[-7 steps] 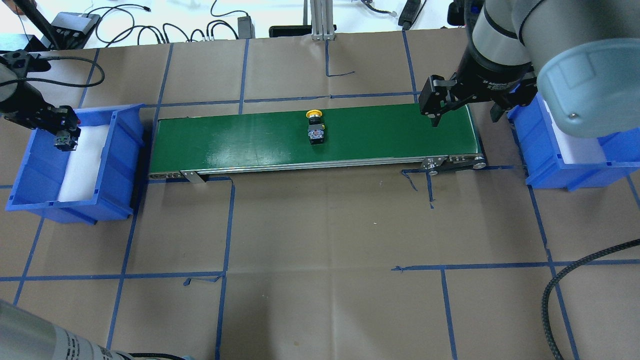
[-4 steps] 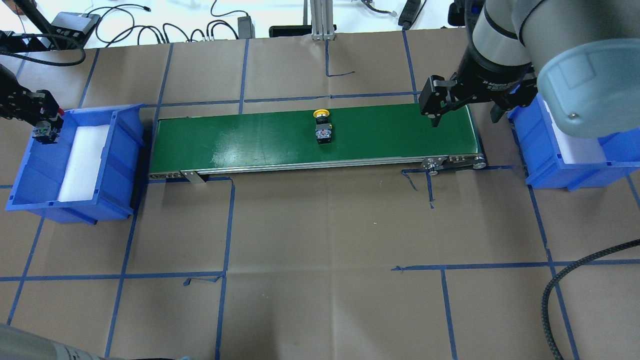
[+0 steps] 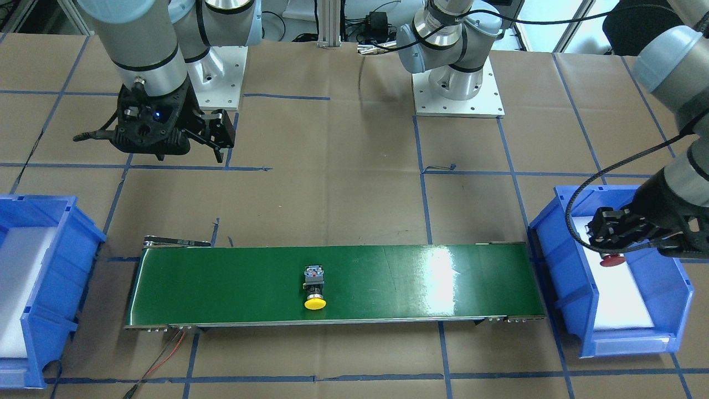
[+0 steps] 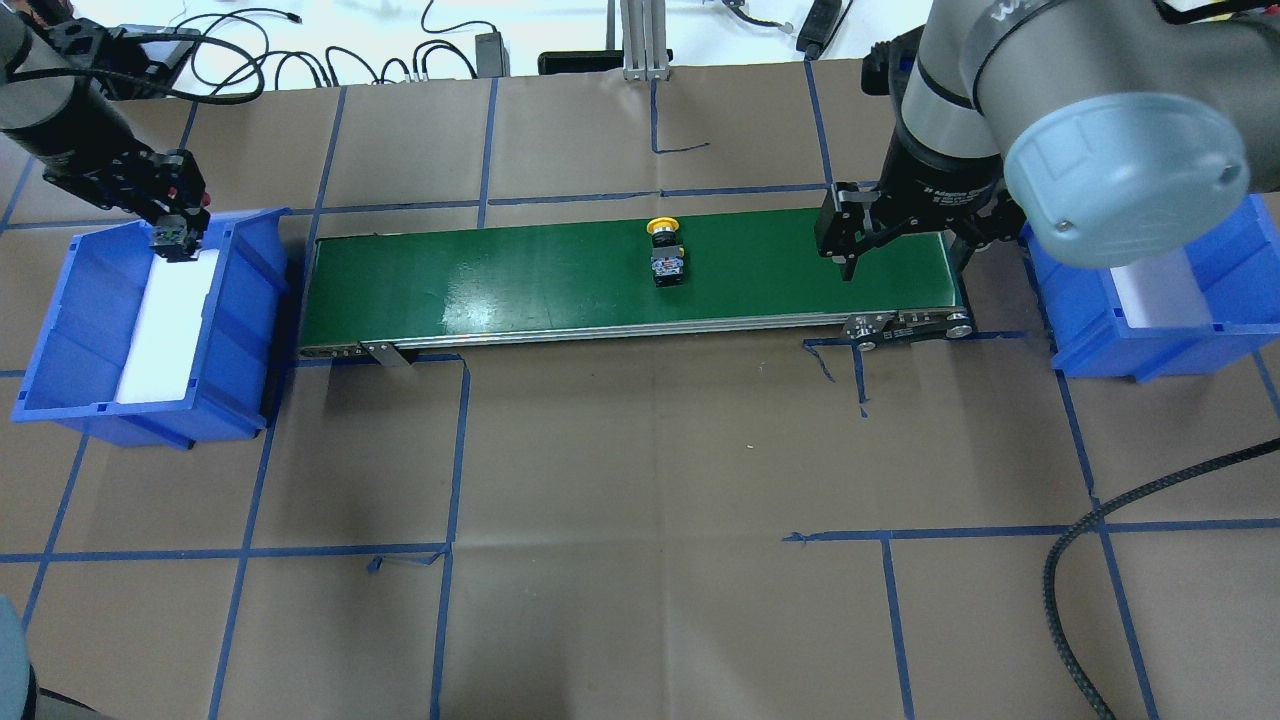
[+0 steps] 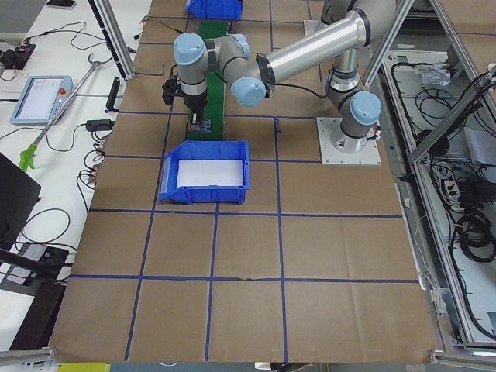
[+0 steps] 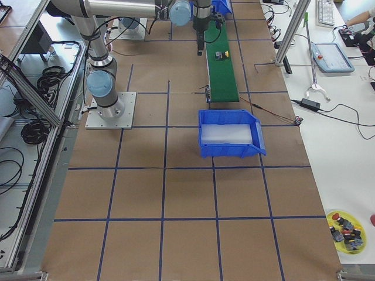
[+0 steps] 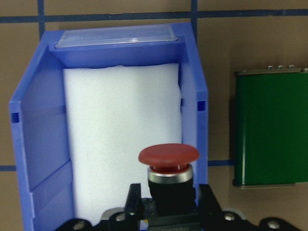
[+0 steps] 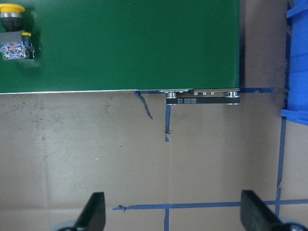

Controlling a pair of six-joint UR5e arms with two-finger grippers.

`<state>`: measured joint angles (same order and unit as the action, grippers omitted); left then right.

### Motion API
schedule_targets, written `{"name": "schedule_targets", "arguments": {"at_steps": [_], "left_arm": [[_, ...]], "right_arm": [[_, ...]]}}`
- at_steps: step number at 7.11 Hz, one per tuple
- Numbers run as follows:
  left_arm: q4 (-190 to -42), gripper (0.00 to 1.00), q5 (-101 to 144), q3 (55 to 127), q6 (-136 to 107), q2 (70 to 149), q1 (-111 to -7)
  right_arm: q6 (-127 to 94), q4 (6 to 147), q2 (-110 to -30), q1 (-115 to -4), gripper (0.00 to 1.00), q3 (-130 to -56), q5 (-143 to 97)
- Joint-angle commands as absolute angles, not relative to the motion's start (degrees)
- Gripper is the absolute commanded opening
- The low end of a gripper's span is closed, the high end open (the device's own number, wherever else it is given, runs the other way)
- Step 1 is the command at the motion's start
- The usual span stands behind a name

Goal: Transport two buttons from left to right
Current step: 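Carry red button to conveyor with left gripper while right reaches for yellow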

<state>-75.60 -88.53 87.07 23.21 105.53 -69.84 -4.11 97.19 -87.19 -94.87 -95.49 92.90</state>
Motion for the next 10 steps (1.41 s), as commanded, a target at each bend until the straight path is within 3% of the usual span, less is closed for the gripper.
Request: {"name": "schedule_targets", "arguments": {"at_steps": [1, 6, 9, 10], "left_arm": [[-74.88, 0.08, -88.33, 87.8, 16.72, 107.04, -77.15], [-66.38, 0.08, -88.33, 89.9, 15.47, 115.57, -81.29], [-60.64, 0.12, -88.51, 93.07, 14.6, 114.53, -81.3], [-60.73, 0.55, -88.42, 93.16, 11.54, 115.04, -81.39]], "right_arm": [[-4.3, 103.24, -82.55, -95.1, 1.0, -95.98, 92.73], [-3.96, 112.59, -74.89, -94.49, 1.0, -95.89, 84.11], [-3.69, 113.03, -74.79, -94.13, 1.0, -95.36, 84.02], [-3.43, 113.64, -74.79, -94.04, 1.0, -95.36, 84.02]]}}
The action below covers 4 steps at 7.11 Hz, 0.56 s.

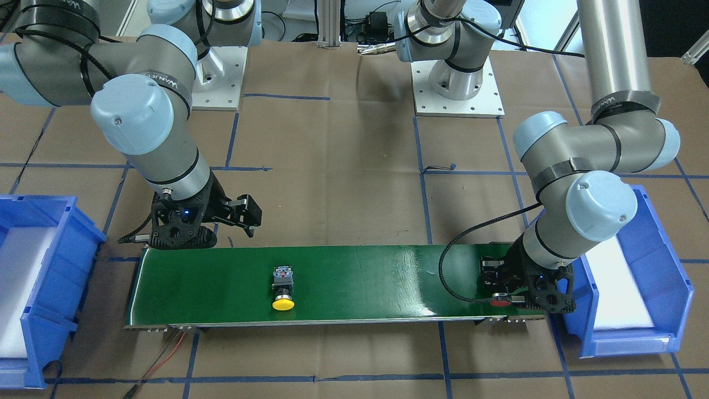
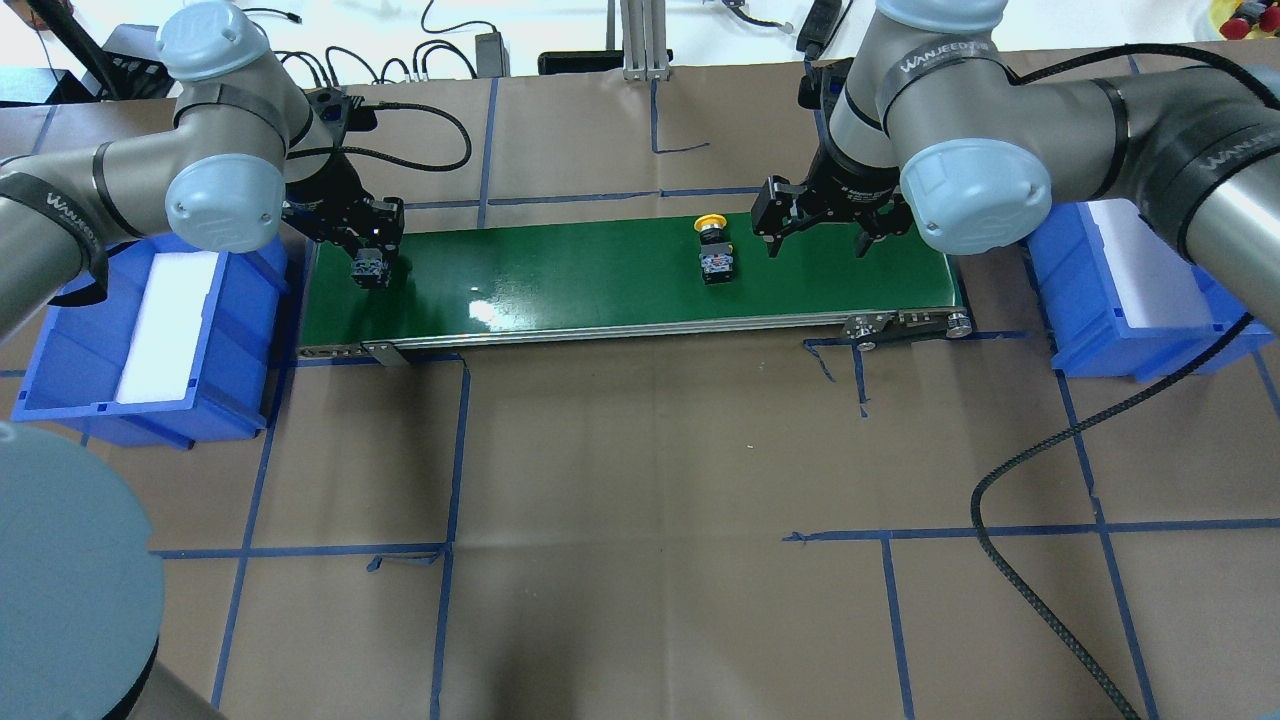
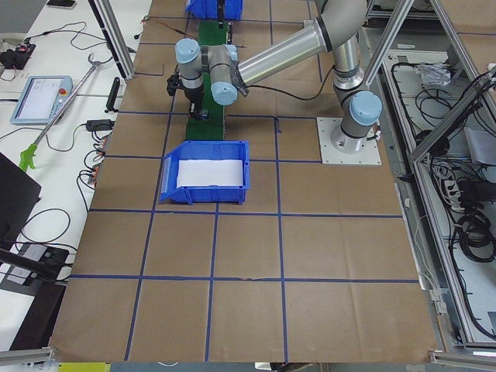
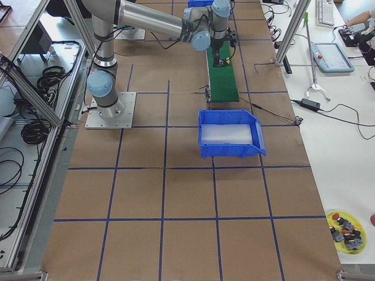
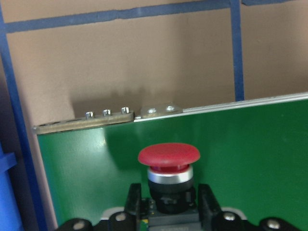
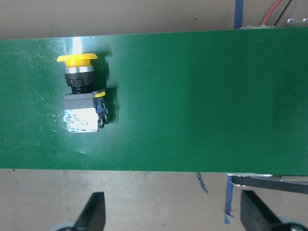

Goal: Transport two buttons from left to right
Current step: 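Carry red button to conveyor with left gripper while right reaches for yellow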

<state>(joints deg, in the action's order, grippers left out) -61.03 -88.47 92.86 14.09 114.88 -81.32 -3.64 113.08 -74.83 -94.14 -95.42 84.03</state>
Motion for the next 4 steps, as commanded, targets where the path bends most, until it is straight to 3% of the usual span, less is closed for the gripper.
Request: {"name": "schedule_targets", "arguments": {"at_steps": [1, 4], "left_arm": [[-60.73, 1.0, -88.51, 93.16, 8.64, 115.14, -81.39], [-68.08, 1.0, -88.42, 88.7, 7.65, 111.38, -81.39]], "right_arm": [[-3.34, 113.73, -74.71, -93.61, 1.0, -95.27, 83.94], [-3.25, 113.73, -74.01, -92.55, 1.0, -95.36, 83.94]]}}
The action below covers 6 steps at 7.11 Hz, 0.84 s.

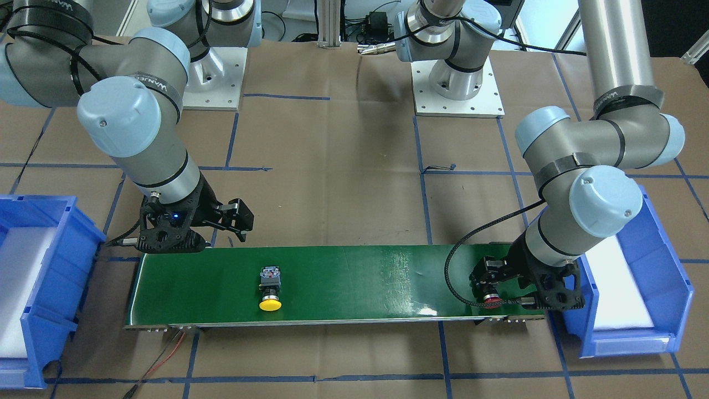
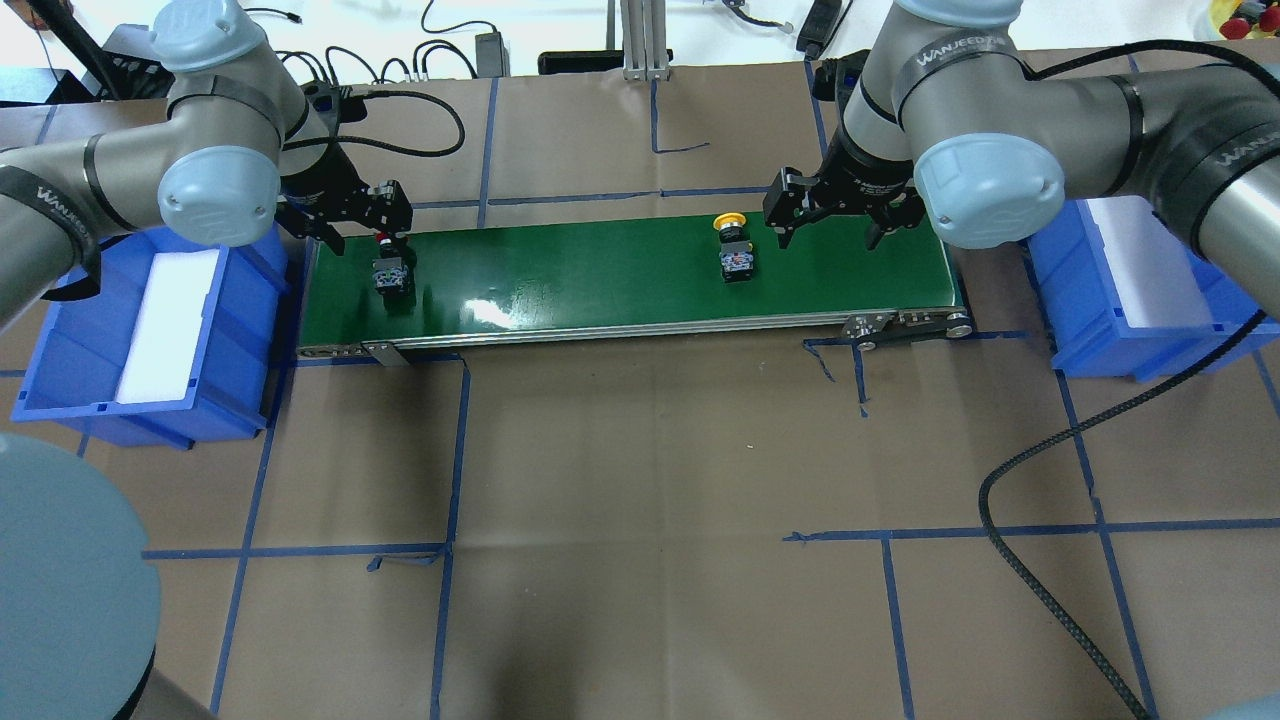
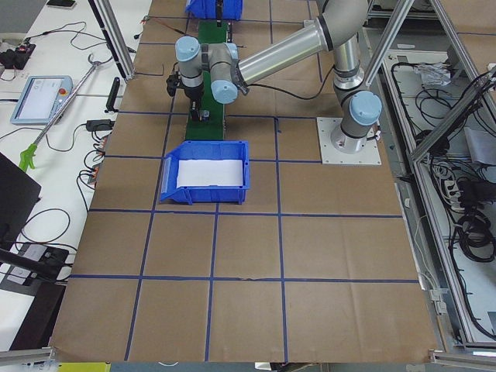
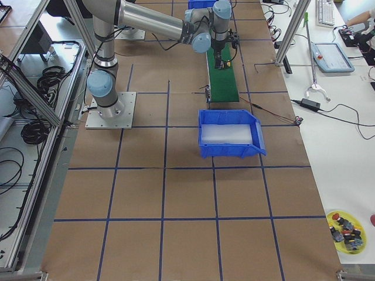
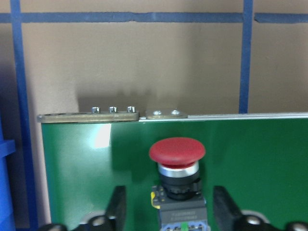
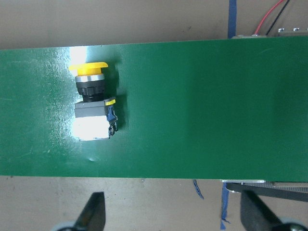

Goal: Transport two buttons from left to right
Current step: 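Release the red button on the belt while the right gripper grasps the yellow button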

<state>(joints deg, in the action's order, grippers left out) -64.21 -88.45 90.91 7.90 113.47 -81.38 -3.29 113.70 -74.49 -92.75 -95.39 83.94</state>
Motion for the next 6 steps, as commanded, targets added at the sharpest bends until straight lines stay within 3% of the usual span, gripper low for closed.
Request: {"name": "schedule_targets", "arguments": {"at_steps": [1, 3, 6], "left_arm": [[-74.99, 1.0, -88.42, 85.81, 7.65, 108.57, -81.39], [-84.95, 1.0, -88.42, 83.67, 7.12, 103.3, -81.65], [-86.92, 1.0, -88.59, 88.14, 4.32, 95.56, -85.59]], "right_arm": [[-3.25, 113.82, -72.79, -92.46, 1.0, -95.19, 83.85], [-3.25, 116.26, -70.67, -92.46, 1.0, -93.7, 83.76], [-3.69, 123.39, -65.66, -92.63, 1.0, -92.9, 83.93]]}}
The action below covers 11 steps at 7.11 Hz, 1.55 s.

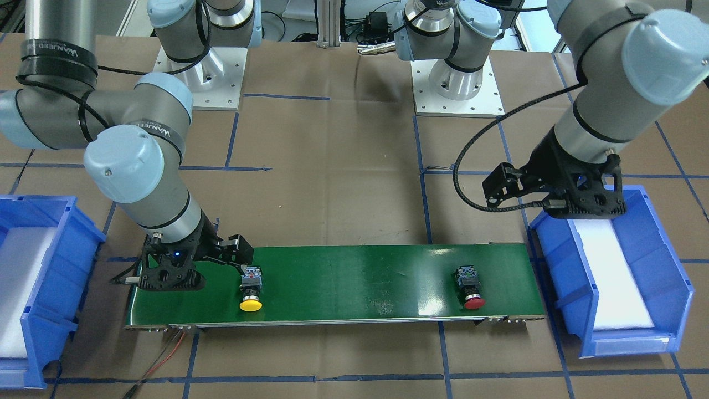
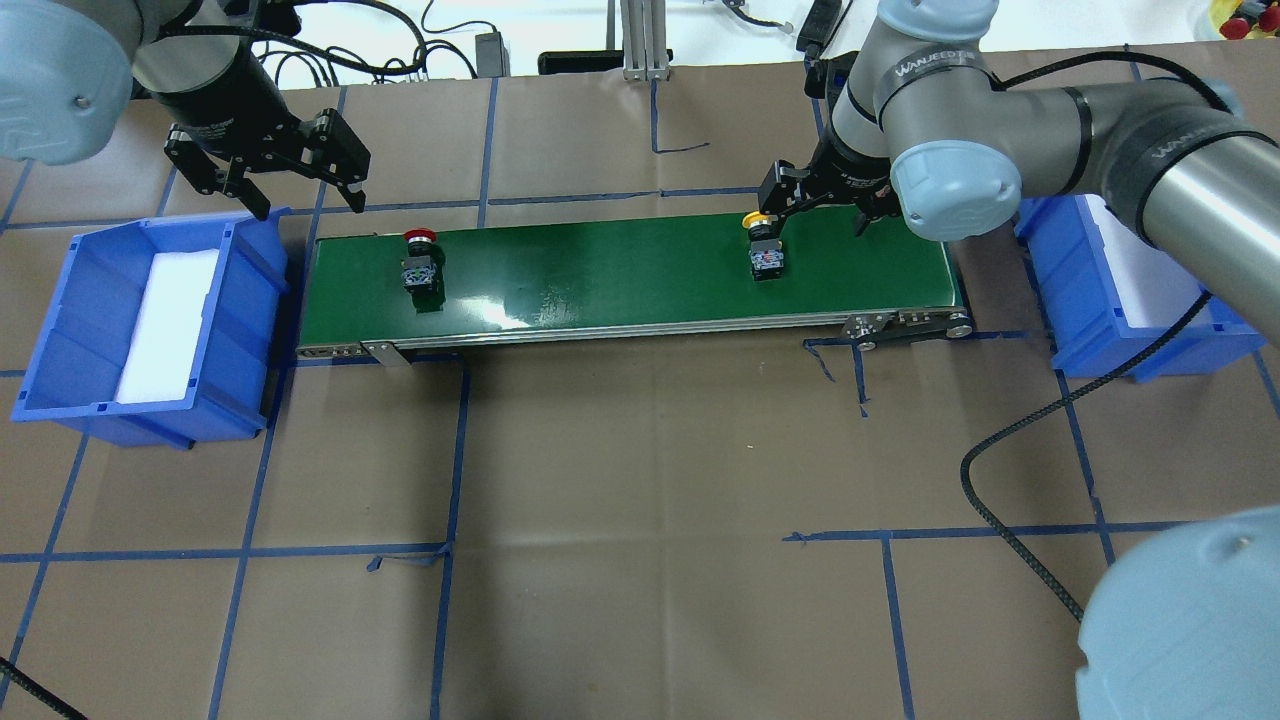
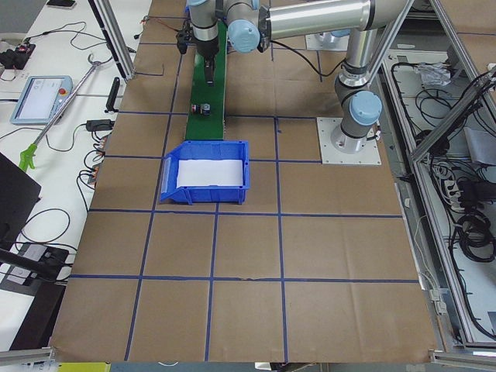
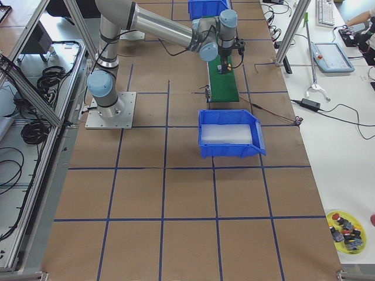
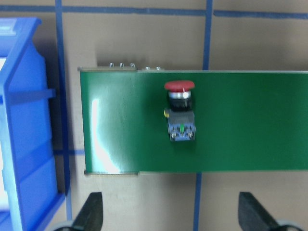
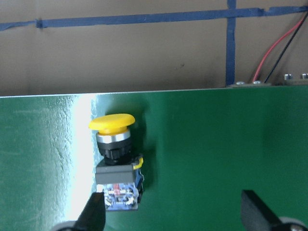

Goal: Transport two buttons from left to right
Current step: 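Release the red button on the belt while the right gripper grasps the yellow button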

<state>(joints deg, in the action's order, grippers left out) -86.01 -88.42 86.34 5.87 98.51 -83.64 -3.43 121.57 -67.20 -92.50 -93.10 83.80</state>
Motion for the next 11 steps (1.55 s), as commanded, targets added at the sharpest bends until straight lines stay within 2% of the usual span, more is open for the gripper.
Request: {"name": "schedule_targets", "arguments": {"at_steps": [1, 3, 6, 7, 9, 11], "left_arm": [[-86.84, 1.0, -88.59, 89.98, 4.31, 93.36, -85.78], [-85.79, 1.0, -88.51, 93.59, 4.31, 90.45, -85.78], [-85.78, 1.0, -92.45, 91.5, 2.99, 91.75, -85.78], [-85.78, 1.0, -91.5, 91.49, 2.81, 92.19, -85.78], [-85.69, 1.0, -91.49, 91.41, 2.81, 91.94, -85.78], [-85.26, 1.0, -91.32, 91.49, 2.55, 91.93, -85.87]], "right_arm": [[-3.87, 123.4, -65.39, -92.64, 1.0, -92.9, 83.67], [-4.22, 123.57, -64.17, -92.64, 1.0, -92.81, 83.32], [-4.22, 123.49, -62.23, -92.64, 1.0, -93.08, 83.41], [-3.44, 122.96, -62.14, -92.64, 0.79, -93.08, 84.1], [-2.64, 118.6, -62.75, -92.55, 0.06, -92.9, 84.9], [0.96, 117.43, -63.63, -92.2, 0.05, -91.51, 91.63]]}}
